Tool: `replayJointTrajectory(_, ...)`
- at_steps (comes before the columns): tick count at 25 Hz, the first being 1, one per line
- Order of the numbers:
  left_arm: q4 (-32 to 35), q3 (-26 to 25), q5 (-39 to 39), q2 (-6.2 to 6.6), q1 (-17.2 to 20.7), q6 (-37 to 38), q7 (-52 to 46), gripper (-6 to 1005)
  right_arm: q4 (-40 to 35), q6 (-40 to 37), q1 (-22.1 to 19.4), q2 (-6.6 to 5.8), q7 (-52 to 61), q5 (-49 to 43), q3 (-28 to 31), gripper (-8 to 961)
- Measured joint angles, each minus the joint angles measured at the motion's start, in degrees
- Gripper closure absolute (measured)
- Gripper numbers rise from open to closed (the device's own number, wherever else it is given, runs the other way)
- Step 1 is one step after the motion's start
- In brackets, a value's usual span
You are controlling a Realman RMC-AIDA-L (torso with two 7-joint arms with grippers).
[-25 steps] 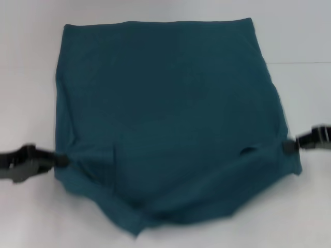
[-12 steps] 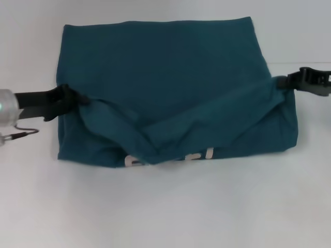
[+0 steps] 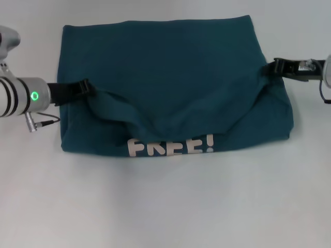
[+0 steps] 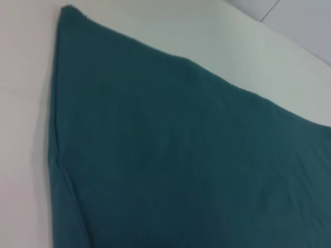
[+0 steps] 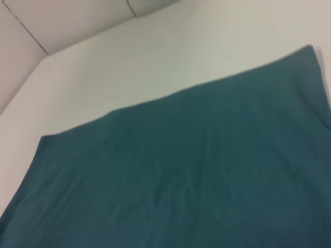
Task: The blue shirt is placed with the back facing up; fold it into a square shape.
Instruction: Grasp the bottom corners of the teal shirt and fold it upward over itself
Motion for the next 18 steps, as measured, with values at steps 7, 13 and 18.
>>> replayJointTrajectory(7, 1.84, 0.29, 0.02, 0.00, -0.89, -2.83, -1.42, 947, -0.30, 3.54, 2.46, -0.08, -0.02, 1.81, -0.02, 901)
replayJointTrajectory(13, 0.37, 2.76, 0.42, -0.01, -3.04, -6.51, -1.53, 947, 4.95, 7.18, 5.67, -1.75, -0.26, 1.61, -1.13, 895)
replayJointTrajectory(18, -2.53, 4.59, 0.50, -0.10, -4.35, -10.95, -1.53, 948, 9.03, 13.77, 6.57, -1.78, -0.31, 1.58, -5.84, 890)
